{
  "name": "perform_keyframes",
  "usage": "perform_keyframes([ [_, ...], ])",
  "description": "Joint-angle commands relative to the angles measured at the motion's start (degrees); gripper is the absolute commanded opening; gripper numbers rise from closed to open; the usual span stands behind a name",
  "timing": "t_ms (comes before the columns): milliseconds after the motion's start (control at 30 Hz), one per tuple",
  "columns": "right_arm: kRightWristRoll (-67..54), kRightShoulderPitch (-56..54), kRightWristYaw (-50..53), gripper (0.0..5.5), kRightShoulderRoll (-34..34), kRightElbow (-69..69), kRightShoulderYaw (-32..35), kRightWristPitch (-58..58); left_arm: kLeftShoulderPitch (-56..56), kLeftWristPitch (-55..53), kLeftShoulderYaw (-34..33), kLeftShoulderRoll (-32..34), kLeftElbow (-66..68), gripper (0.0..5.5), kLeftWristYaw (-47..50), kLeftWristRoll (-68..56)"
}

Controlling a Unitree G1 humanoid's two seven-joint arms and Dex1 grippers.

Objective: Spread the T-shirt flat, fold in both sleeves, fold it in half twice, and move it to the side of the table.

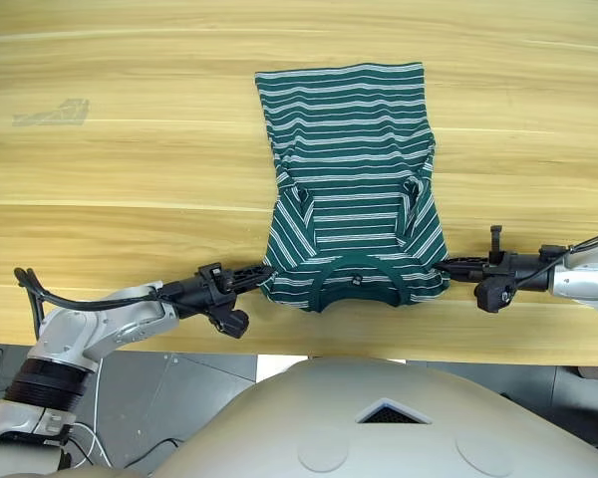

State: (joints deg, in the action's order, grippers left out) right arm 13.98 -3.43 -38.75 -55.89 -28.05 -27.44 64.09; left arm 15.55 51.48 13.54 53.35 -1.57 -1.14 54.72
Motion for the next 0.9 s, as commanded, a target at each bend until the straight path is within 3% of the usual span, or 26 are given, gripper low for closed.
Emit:
perform_keyframes([
  [33, -2.17, 0.96, -4.53, 0.0, 0.57, 0.43, -1.44, -4.8, 1.7, -1.13, 0.14, 1.26, 1.98, 0.01, -2.26, -3.24],
  [133, -13.21, 2.6, -11.44, 0.0, 0.22, 5.16, -2.14, -13.5, 3.94, -3.65, -2.1, 3.94, 0.52, 0.0, -8.24, -15.34],
  [300, -46.4, 6.91, -25.22, 0.0, -4.89, 26.15, 2.18, -50.46, 11.06, -15.59, -8.69, 11.67, -4.47, 0.0, -24.28, -45.14],
  [367, -54.27, 7.36, -27.29, 0.0, -6.63, 31.93, 5.48, -59.24, 12.97, -19.18, -13.01, 13.56, -8.14, 0.0, -28.37, -54.64],
  [500, -59.72, 11.77, -28.86, 0.0, -9.04, 41.26, 10.87, -67.96, 16.26, -25.91, -20.46, 14.08, -18.25, 0.0, -34.41, -65.68],
  [633, -60.92, 16.82, -30.06, 0.0, -9.56, 45.24, 17.07, -72.29, 28.72, -33.0, -28.26, 12.54, -27.29, 0.0, -42.61, -70.68],
  [767, -59.8, 22.97, -31.31, 0.0, -8.62, 48.33, 22.1, -73.51, 43.19, -35.29, -40.44, 6.99, -32.57, 0.0, -53.8, -74.36],
  [900, -59.47, 26.1, -32.36, 0.0, -7.07, 49.65, 26.28, -74.34, 50.3, -35.0, -49.46, 0.19, -35.62, 0.0, -60.74, -75.92],
])
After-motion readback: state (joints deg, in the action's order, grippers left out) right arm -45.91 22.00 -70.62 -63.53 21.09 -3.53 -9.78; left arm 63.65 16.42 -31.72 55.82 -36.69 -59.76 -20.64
